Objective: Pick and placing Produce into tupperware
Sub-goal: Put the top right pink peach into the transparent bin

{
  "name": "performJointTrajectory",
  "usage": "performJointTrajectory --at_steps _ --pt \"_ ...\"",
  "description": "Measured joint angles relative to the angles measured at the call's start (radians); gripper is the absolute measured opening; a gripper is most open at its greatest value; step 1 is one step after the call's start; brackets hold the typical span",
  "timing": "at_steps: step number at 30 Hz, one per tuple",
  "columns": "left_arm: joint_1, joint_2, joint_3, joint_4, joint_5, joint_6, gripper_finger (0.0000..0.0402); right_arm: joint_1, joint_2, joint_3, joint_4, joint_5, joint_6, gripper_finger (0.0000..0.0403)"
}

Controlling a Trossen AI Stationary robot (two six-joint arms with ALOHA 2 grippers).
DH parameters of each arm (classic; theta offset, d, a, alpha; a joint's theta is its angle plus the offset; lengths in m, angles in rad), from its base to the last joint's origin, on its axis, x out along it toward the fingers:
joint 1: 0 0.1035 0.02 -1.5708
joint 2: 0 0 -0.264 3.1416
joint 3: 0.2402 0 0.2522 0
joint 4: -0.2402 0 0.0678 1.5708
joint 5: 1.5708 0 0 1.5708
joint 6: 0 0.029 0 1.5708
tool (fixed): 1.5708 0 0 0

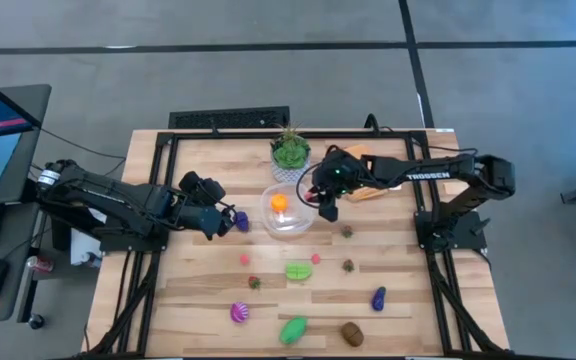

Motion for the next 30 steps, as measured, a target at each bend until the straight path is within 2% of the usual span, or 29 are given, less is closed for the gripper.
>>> performJointTrajectory --at_steps 17,27,30 --pt "-0.012 0.0 0.0 0.008 -0.002 -0.014 0.0306 0.004 0.19 -0.001 0.213 0.005 0.117 0.0138" --pt "-0.019 0.0 0.0 0.008 -0.006 -0.027 0.0306 -0.001 0.244 0.0 0.219 0.008 0.176 0.0139" --pt "-0.02 0.0 0.0 0.008 -0.011 -0.027 0.0306 0.0 0.244 0.0 0.221 0.037 0.177 0.0141"
